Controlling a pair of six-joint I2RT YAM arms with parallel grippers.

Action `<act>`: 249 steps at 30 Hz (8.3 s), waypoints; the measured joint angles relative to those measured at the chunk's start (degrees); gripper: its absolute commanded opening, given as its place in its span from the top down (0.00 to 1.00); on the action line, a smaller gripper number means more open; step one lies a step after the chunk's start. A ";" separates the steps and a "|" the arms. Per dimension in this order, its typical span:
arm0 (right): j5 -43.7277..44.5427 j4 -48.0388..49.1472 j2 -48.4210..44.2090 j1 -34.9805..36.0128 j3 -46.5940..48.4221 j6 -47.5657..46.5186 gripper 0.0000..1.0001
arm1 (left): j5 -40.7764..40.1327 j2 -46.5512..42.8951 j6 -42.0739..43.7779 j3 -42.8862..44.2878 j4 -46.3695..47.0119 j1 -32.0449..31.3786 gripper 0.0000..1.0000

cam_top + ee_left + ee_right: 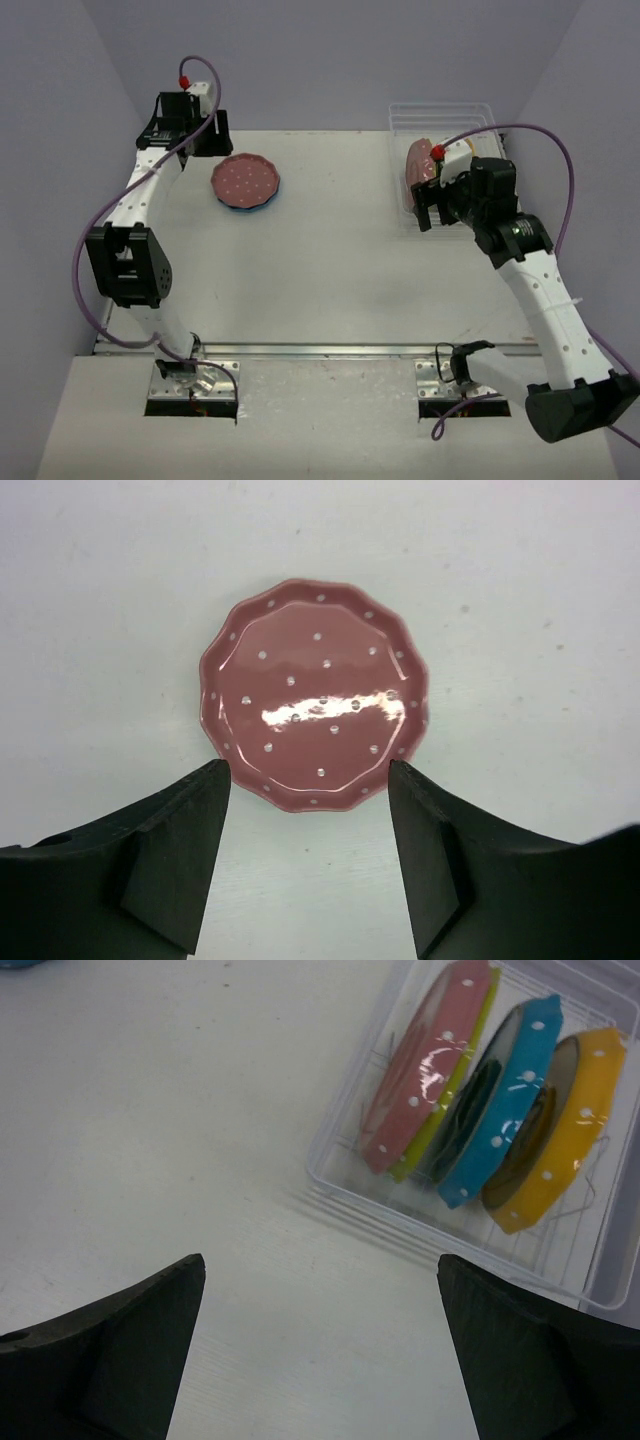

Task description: Unload the plates from the dish rack

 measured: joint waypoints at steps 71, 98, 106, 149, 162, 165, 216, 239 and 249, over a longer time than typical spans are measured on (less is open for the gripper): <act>-14.47 -10.96 45.67 -28.26 36.12 -2.80 1.00 | 11.96 -21.14 3.93 -23.54 1.10 -0.39 0.34; -5.21 18.11 3.39 25.82 -7.07 -53.55 1.00 | 46.70 -26.80 -13.31 -20.67 3.35 10.09 0.22; 0.08 34.44 2.76 39.24 -27.78 -78.56 1.00 | 55.77 -21.55 -3.70 -19.26 -7.20 9.21 0.24; 7.15 72.50 7.15 41.83 -36.61 -90.75 0.01 | 60.22 -11.20 13.99 -18.39 -24.29 3.55 1.00; 14.74 52.02 -1.15 31.54 -28.78 -66.44 0.01 | 42.64 -4.63 -20.75 -17.45 11.08 15.22 1.00; 15.78 43.82 -2.09 27.22 -23.69 -56.49 0.01 | 39.15 -1.02 -23.15 -15.78 13.24 14.82 1.00; 12.80 22.17 -4.49 20.43 -18.84 -30.64 0.01 | -7.53 7.32 -8.68 -6.29 11.96 2.10 0.42; -1.92 1.80 20.51 -16.97 15.06 -1.27 0.10 | 1.26 -32.43 -0.30 -30.10 16.58 -0.16 0.43; -3.66 -2.74 35.71 -18.08 21.50 3.21 0.16 | 2.61 -37.49 0.91 -36.16 15.05 -0.42 0.42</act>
